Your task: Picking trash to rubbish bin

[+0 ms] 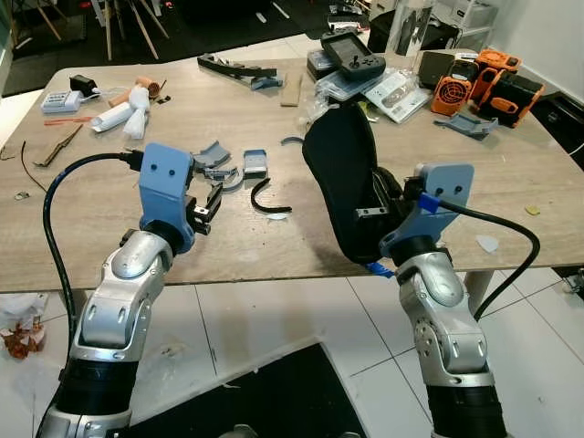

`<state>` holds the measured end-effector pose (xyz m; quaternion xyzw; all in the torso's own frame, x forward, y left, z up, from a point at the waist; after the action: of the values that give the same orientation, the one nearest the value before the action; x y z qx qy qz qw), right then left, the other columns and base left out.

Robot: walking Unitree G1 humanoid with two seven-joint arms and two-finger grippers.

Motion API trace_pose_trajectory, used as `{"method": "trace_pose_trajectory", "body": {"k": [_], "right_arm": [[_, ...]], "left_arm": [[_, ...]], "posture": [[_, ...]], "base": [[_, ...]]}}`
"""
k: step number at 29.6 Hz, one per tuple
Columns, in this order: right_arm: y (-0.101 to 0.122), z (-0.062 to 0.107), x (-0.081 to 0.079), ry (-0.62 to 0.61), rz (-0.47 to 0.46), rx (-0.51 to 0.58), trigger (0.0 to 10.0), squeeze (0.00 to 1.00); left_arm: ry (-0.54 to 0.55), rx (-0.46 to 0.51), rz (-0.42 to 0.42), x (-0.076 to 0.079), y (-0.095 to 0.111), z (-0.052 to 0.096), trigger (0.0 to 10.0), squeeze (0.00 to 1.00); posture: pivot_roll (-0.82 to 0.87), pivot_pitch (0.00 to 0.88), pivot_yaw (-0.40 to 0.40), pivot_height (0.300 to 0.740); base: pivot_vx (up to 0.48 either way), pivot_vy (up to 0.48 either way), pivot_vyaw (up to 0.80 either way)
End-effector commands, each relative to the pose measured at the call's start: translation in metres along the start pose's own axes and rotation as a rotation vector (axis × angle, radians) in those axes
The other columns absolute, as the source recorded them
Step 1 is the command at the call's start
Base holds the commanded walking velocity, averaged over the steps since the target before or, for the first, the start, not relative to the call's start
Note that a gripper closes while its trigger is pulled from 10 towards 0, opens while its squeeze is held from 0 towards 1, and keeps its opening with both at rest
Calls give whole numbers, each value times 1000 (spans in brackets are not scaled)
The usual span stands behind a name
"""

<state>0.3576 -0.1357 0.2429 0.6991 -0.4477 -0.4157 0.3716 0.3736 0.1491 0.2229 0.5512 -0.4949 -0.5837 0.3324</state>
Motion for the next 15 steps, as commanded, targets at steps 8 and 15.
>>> {"method": "trace_pose_trajectory", "body": {"k": [8,15], "right_arm": [[-4,2,12,-36,11,-13,10000,0],[-8,1,24,-73,18,-37,10000,0]], "left_arm": [[31,6,70,2,-14,10,10000,0],[43,-12,52,0,-19,9,10000,0]], "posture": [[-7,143,36,740],[-9,141,23,740]], "base": [[0,0,0],[0,0,0]]}}
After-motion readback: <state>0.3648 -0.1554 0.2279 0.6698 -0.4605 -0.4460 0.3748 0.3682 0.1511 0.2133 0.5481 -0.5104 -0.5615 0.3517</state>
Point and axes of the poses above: a point about 5 cm out from each wrist's last joint towards the gripper, its own z axis pointing back from the gripper into the wrist, its own y axis along the axis of the wrist's last joint, x = y × z, the point moved 5 cm from there along -z, pointing out of the wrist towards the gripper, and after that the axes turned 14 degrees about -z, right-handed, at the moved point
